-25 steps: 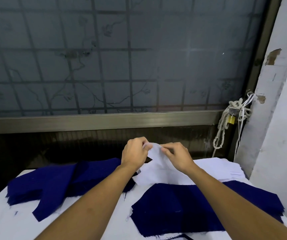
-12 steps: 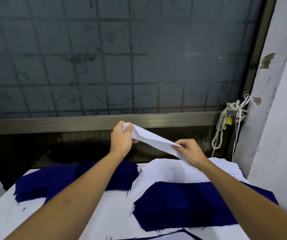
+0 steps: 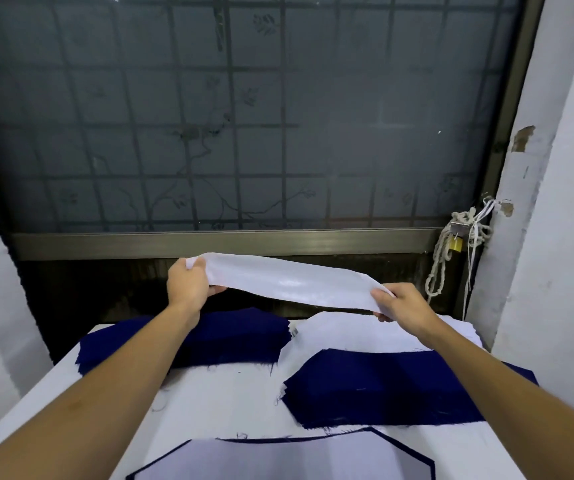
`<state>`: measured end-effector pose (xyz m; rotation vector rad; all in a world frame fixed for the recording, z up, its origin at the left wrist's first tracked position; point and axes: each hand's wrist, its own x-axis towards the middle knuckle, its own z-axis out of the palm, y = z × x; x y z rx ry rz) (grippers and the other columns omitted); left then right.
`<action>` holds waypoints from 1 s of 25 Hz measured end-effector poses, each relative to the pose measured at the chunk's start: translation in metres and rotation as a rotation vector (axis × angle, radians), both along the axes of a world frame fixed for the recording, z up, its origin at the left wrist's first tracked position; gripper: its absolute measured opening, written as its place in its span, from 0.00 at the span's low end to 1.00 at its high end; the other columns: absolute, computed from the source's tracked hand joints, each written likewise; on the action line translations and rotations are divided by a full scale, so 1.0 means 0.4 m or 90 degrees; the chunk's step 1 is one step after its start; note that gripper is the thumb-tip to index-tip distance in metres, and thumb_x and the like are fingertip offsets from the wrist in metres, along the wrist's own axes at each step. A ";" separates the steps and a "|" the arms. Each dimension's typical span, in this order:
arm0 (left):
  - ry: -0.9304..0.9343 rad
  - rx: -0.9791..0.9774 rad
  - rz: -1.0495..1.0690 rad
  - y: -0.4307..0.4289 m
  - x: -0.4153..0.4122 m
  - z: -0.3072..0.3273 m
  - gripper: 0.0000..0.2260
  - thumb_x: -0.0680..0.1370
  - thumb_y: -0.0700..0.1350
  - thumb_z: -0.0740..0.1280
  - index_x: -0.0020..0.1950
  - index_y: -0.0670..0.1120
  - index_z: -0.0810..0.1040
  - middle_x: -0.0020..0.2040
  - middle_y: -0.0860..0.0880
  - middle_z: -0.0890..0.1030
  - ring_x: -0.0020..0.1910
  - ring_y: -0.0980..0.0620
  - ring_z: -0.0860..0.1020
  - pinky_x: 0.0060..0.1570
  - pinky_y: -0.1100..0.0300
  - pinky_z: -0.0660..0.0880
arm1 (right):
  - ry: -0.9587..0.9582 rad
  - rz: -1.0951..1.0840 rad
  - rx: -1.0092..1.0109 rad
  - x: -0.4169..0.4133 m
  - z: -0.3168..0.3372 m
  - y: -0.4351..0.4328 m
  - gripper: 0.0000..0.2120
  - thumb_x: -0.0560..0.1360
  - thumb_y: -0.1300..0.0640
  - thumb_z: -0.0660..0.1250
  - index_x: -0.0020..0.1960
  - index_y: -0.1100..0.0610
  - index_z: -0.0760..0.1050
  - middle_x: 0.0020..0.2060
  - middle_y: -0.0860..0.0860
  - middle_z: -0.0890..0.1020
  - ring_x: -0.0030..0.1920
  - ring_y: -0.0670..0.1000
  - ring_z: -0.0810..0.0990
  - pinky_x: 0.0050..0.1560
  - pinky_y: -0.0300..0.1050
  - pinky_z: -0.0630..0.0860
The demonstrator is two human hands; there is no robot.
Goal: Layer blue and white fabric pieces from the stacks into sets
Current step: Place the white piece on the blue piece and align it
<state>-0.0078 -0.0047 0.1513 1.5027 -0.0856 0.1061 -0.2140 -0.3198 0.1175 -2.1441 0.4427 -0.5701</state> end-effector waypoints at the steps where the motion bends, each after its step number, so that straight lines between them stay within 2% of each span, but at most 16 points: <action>1: 0.003 0.008 0.012 0.025 -0.005 -0.008 0.16 0.86 0.43 0.59 0.72 0.40 0.69 0.66 0.42 0.75 0.49 0.48 0.81 0.39 0.57 0.83 | -0.009 -0.015 0.017 -0.010 0.001 0.008 0.18 0.83 0.52 0.63 0.36 0.58 0.77 0.32 0.53 0.80 0.39 0.54 0.81 0.44 0.49 0.78; 5: -0.002 0.031 0.044 0.104 -0.035 -0.044 0.06 0.85 0.41 0.61 0.60 0.40 0.73 0.60 0.42 0.76 0.57 0.44 0.79 0.39 0.58 0.82 | -0.050 -0.073 0.081 -0.056 0.001 0.046 0.17 0.82 0.51 0.65 0.39 0.61 0.77 0.33 0.56 0.79 0.36 0.52 0.78 0.39 0.46 0.75; 9: -0.026 0.066 0.072 0.161 -0.084 -0.076 0.01 0.83 0.41 0.66 0.54 0.46 0.75 0.50 0.50 0.76 0.54 0.47 0.78 0.38 0.60 0.79 | -0.089 -0.105 0.136 -0.094 -0.009 0.087 0.18 0.81 0.52 0.65 0.44 0.67 0.77 0.34 0.57 0.77 0.37 0.53 0.76 0.38 0.45 0.73; 12: -0.061 0.122 0.100 0.203 -0.123 -0.110 0.04 0.82 0.41 0.68 0.55 0.48 0.75 0.48 0.51 0.77 0.52 0.48 0.79 0.45 0.56 0.80 | -0.103 -0.127 0.182 -0.122 -0.035 0.119 0.17 0.82 0.51 0.65 0.49 0.66 0.78 0.37 0.56 0.76 0.41 0.54 0.77 0.39 0.45 0.74; 14: -0.101 0.165 0.117 0.235 -0.155 -0.139 0.08 0.81 0.41 0.68 0.57 0.49 0.73 0.47 0.53 0.77 0.49 0.50 0.78 0.42 0.60 0.77 | -0.098 -0.140 0.189 -0.149 -0.065 0.141 0.14 0.82 0.49 0.65 0.50 0.61 0.78 0.40 0.55 0.78 0.42 0.53 0.79 0.38 0.43 0.75; 16: -0.127 0.187 0.104 0.264 -0.188 -0.177 0.09 0.81 0.40 0.67 0.58 0.51 0.72 0.49 0.52 0.77 0.47 0.52 0.78 0.37 0.61 0.76 | -0.086 -0.148 0.182 -0.180 -0.104 0.161 0.13 0.82 0.48 0.65 0.48 0.58 0.79 0.39 0.55 0.81 0.41 0.53 0.79 0.38 0.44 0.75; 18: -0.135 0.205 0.070 0.287 -0.225 -0.225 0.09 0.81 0.38 0.67 0.57 0.50 0.73 0.50 0.51 0.77 0.46 0.51 0.79 0.35 0.58 0.78 | -0.082 -0.133 0.168 -0.216 -0.162 0.177 0.15 0.81 0.50 0.64 0.45 0.61 0.78 0.36 0.54 0.81 0.39 0.53 0.78 0.39 0.48 0.74; 20: -0.137 0.249 0.045 0.307 -0.260 -0.275 0.09 0.81 0.37 0.66 0.55 0.50 0.74 0.48 0.52 0.78 0.43 0.49 0.79 0.35 0.53 0.80 | -0.082 -0.121 0.157 -0.250 -0.224 0.192 0.15 0.80 0.52 0.65 0.44 0.65 0.77 0.35 0.54 0.80 0.38 0.55 0.77 0.40 0.51 0.74; 22: -0.129 0.301 0.033 0.326 -0.288 -0.326 0.09 0.80 0.37 0.64 0.52 0.52 0.74 0.44 0.49 0.80 0.36 0.45 0.78 0.35 0.51 0.78 | -0.070 -0.135 0.149 -0.278 -0.277 0.206 0.13 0.79 0.54 0.67 0.43 0.63 0.78 0.35 0.54 0.82 0.38 0.55 0.79 0.40 0.50 0.75; 25: -0.108 0.352 0.032 0.348 -0.327 -0.397 0.09 0.80 0.38 0.63 0.51 0.53 0.73 0.41 0.45 0.80 0.31 0.46 0.76 0.33 0.56 0.73 | -0.045 -0.157 0.126 -0.308 -0.337 0.217 0.16 0.77 0.57 0.69 0.34 0.59 0.66 0.28 0.47 0.69 0.31 0.48 0.67 0.34 0.46 0.65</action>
